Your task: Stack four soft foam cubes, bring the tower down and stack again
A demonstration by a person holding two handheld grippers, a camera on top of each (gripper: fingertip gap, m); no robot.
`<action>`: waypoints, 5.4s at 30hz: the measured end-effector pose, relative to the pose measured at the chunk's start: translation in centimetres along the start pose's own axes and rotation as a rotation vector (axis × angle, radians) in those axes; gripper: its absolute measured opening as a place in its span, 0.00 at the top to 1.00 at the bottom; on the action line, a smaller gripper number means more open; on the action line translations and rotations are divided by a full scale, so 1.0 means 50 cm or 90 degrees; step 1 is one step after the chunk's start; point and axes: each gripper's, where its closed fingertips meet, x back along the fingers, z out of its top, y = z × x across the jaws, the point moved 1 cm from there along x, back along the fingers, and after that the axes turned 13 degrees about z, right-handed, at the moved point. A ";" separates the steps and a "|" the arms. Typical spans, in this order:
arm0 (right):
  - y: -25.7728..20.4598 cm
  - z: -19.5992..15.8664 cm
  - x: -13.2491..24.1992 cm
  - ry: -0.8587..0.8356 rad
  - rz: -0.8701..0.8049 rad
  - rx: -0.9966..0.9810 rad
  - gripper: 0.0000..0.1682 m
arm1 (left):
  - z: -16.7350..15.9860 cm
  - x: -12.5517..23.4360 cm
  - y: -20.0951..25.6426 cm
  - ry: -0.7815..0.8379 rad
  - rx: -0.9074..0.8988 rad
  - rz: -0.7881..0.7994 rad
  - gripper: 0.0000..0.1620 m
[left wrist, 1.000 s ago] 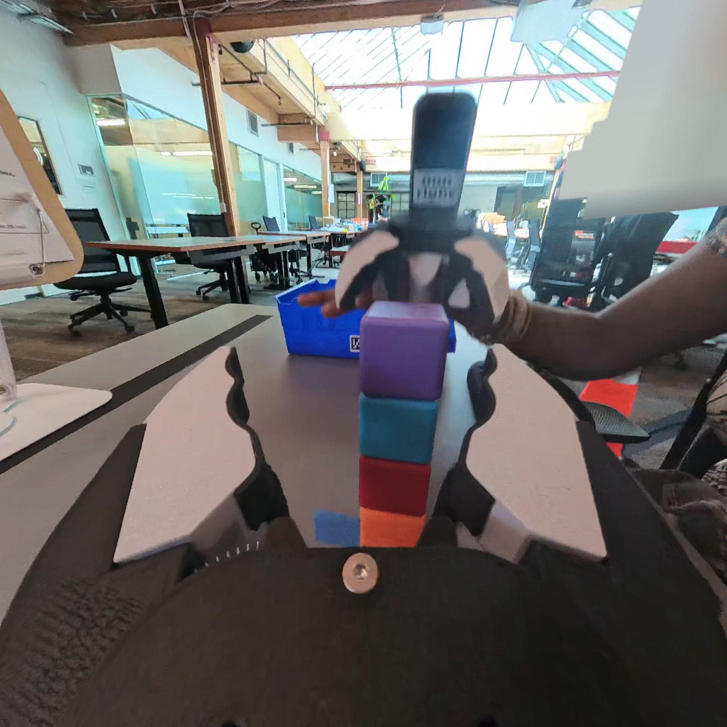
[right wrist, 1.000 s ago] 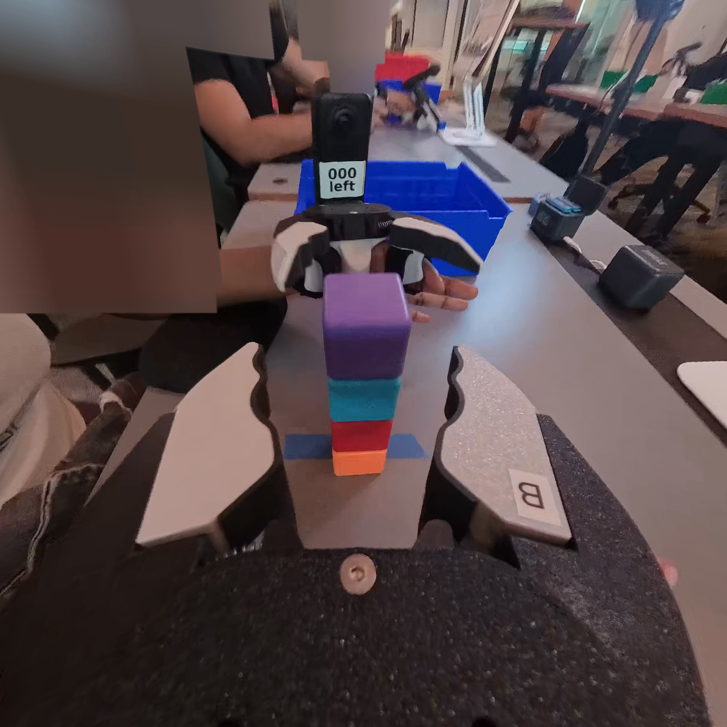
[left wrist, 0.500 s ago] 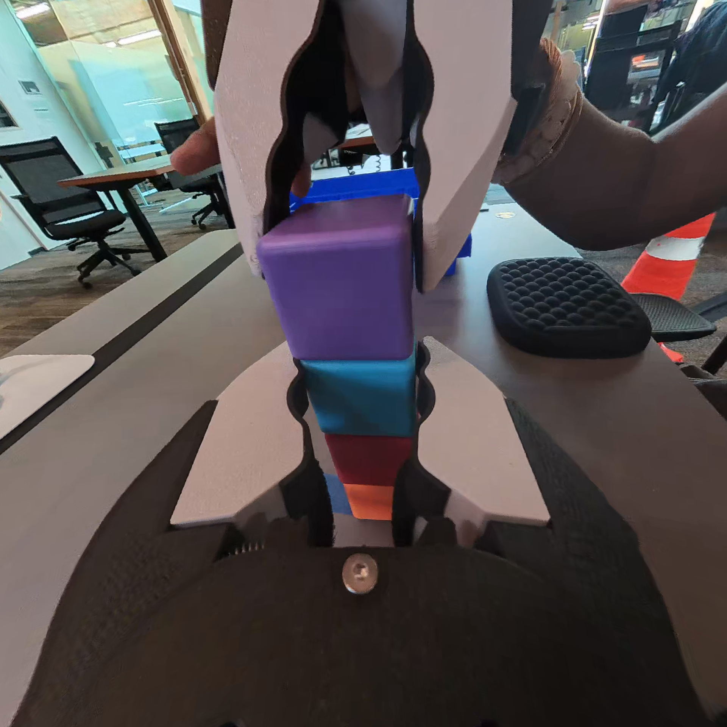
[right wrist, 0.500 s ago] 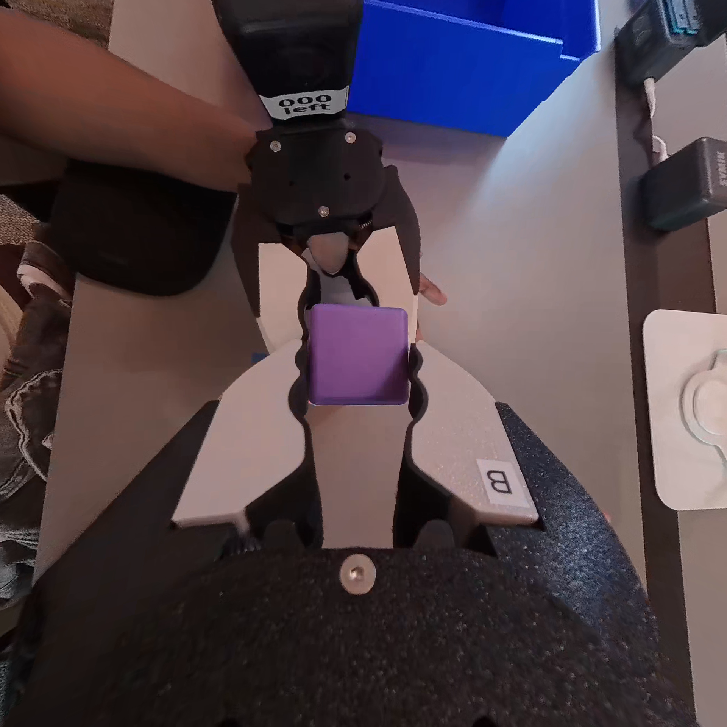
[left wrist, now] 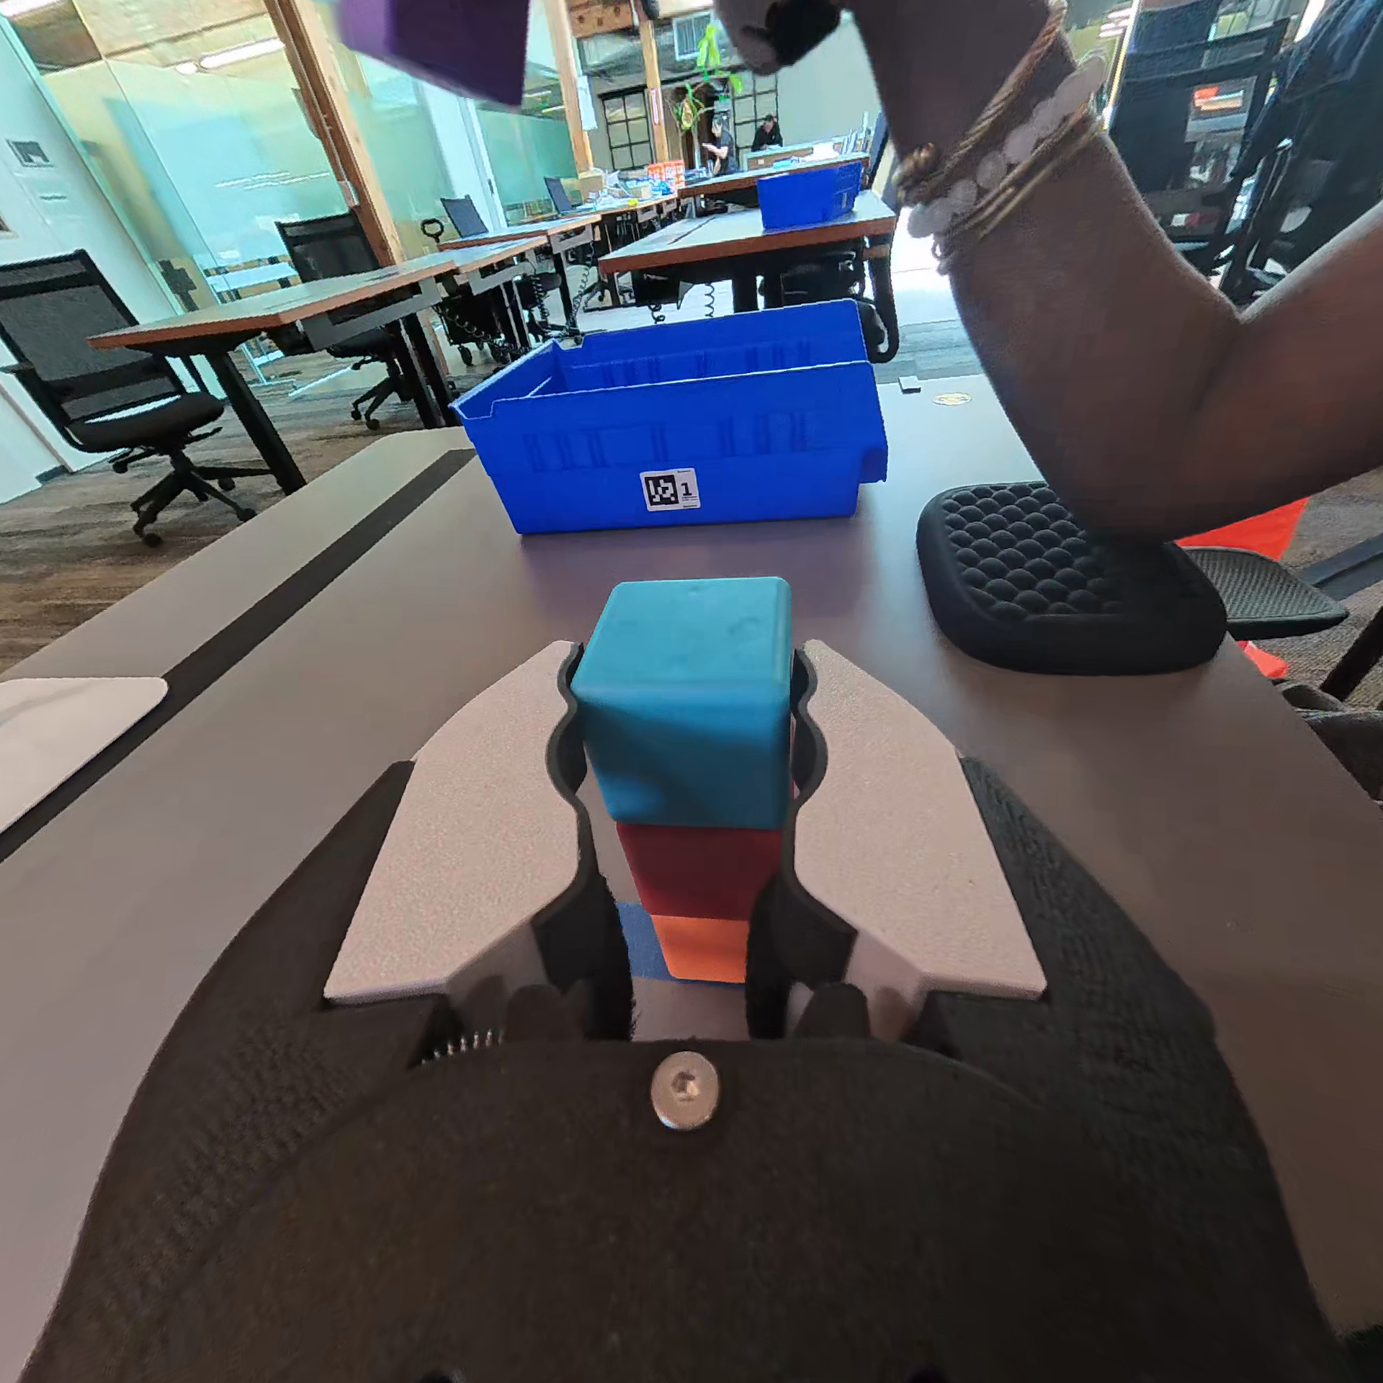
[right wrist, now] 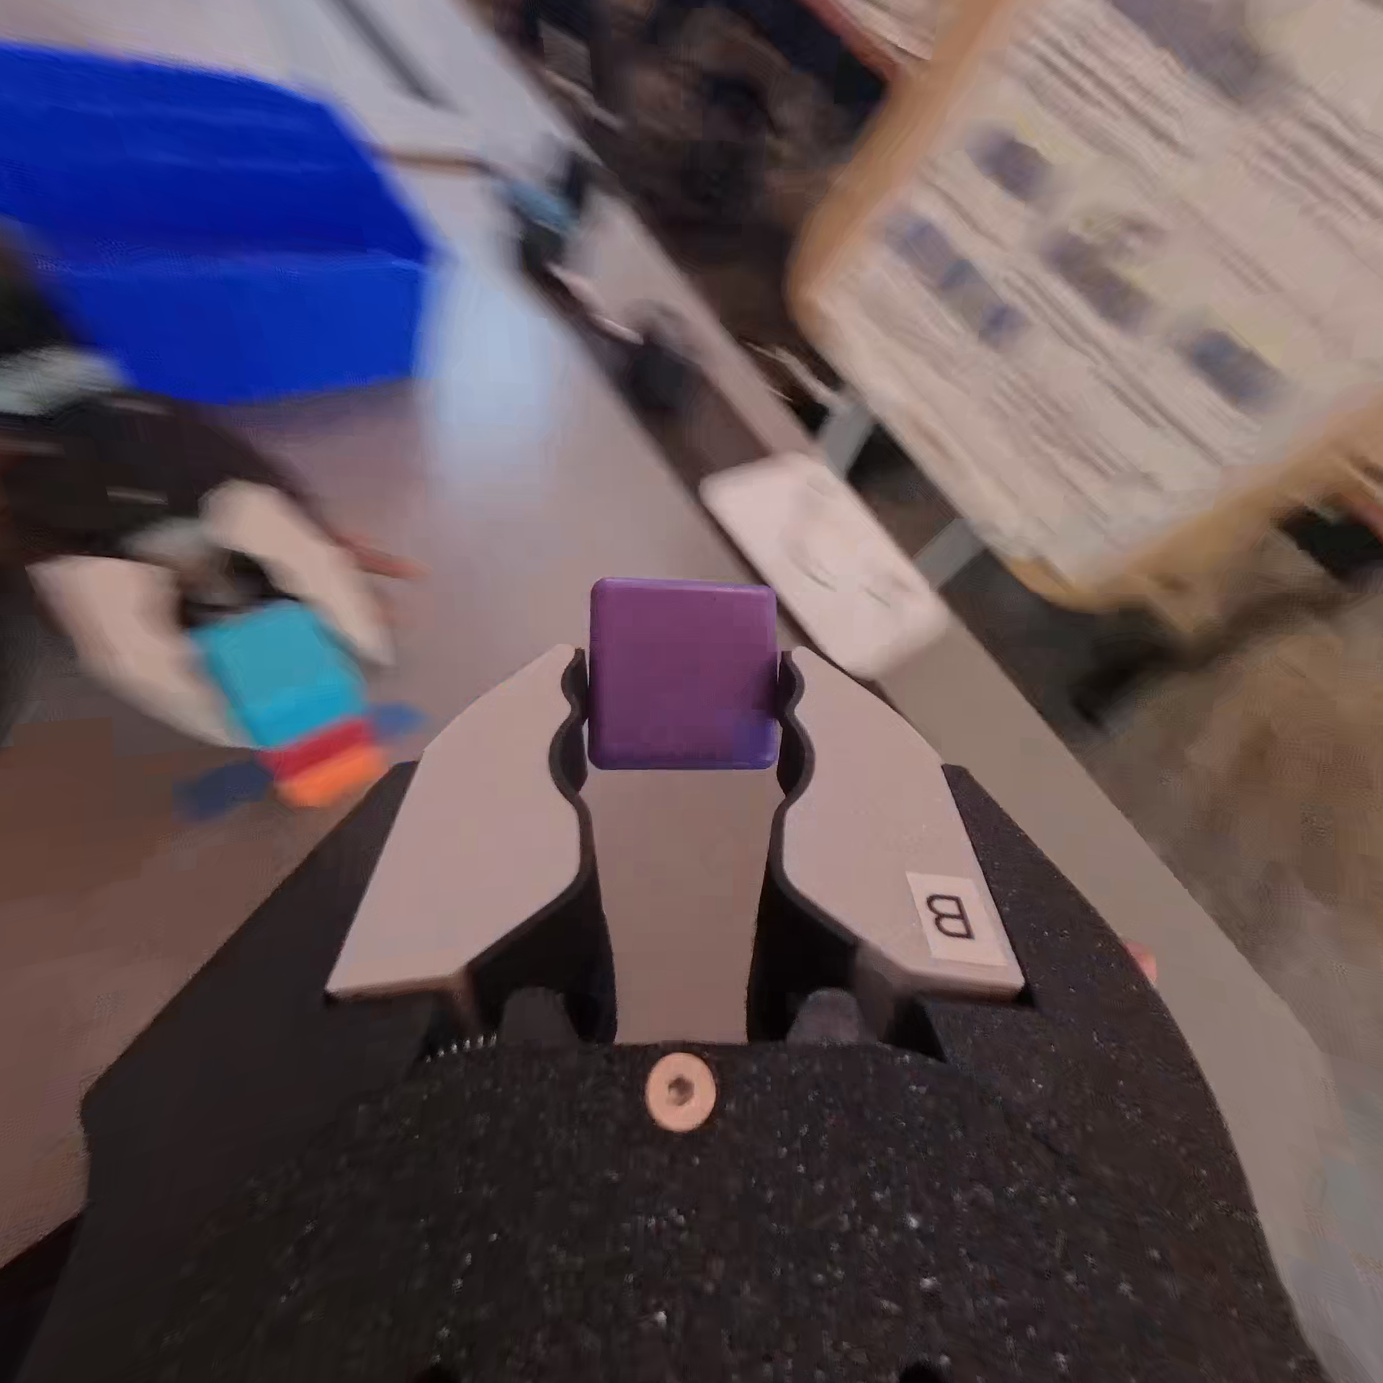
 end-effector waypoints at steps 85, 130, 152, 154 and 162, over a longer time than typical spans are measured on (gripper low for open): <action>0.235 -0.679 0.147 -0.389 -0.312 -0.631 0.71 | -0.091 -0.024 0.019 -0.141 -0.081 -0.004 0.67; -0.360 -0.143 -0.276 -0.147 0.638 0.228 0.71 | -0.149 -0.035 0.025 -0.264 -0.050 -0.009 0.64; -0.180 -0.144 -0.165 -0.140 0.451 0.132 0.71 | -0.186 -0.018 0.023 -0.330 -0.099 -0.026 0.65; -0.117 -0.158 -0.109 -0.157 0.350 0.093 0.71 | -0.188 -0.018 0.023 -0.332 -0.103 -0.024 0.65; 0.068 -0.392 0.150 -0.291 0.012 -0.237 0.71 | -0.191 -0.021 0.026 -0.336 -0.120 -0.023 0.64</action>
